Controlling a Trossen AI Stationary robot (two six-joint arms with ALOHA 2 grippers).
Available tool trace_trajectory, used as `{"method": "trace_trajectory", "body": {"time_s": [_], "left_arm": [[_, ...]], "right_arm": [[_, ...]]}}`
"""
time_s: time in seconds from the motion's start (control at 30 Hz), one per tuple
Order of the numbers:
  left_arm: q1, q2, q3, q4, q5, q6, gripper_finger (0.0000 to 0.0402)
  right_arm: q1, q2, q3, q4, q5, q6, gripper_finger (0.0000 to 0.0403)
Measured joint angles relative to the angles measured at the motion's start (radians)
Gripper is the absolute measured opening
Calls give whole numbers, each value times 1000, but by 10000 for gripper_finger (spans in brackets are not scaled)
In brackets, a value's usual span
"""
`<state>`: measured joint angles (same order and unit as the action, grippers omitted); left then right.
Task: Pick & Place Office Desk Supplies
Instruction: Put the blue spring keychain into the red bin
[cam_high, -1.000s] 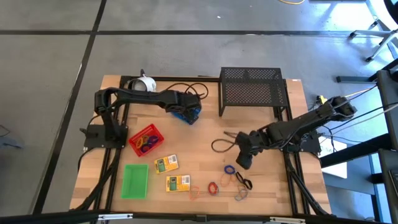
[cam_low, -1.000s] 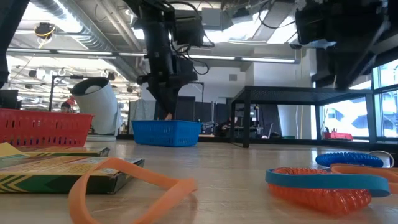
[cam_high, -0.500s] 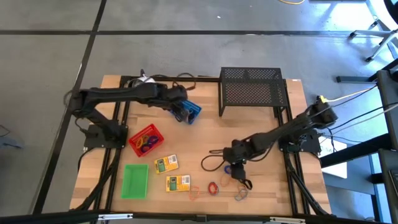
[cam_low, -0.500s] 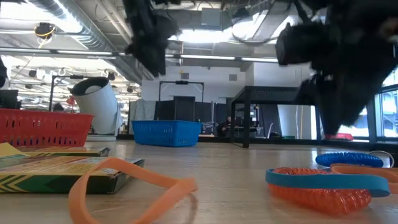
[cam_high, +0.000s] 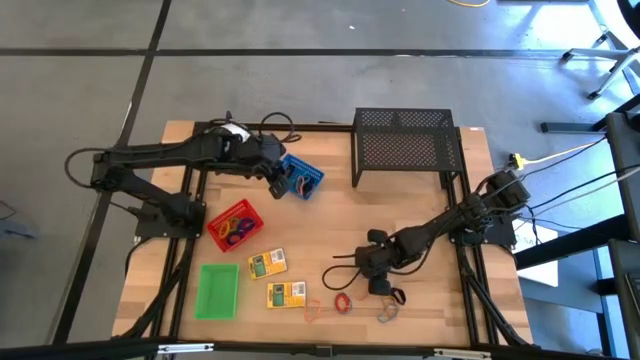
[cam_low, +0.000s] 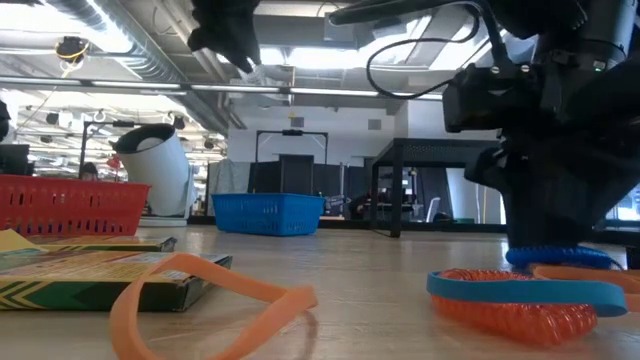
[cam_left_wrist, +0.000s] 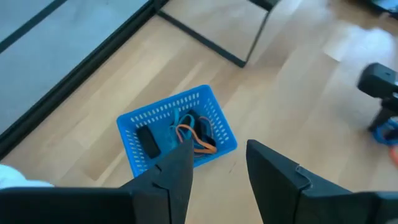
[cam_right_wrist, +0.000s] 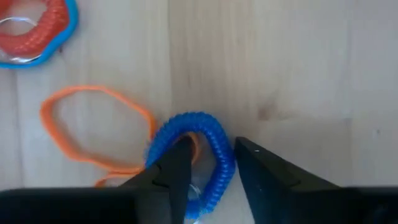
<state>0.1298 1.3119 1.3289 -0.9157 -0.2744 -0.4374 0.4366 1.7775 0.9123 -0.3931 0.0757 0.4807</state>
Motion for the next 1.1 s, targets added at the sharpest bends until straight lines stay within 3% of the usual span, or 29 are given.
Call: {"method": "trace_trajectory", "body": {"time_s": [0.2,0.27,0.83,1.1], "left_arm": [[-53,-28,0,0,5,57,143],[-66,-31,0,0,5,59,143],[-111,-31,0,-4,1,80,143],[-122,-30,0,-20,19,92,143]], "right_arm": [[3,2,0,2,15,10,27],[3,2,0,5,15,10,12],[1,-55,1,13,36,36,11],[-19,-169,4,18,219,33,11]]}}
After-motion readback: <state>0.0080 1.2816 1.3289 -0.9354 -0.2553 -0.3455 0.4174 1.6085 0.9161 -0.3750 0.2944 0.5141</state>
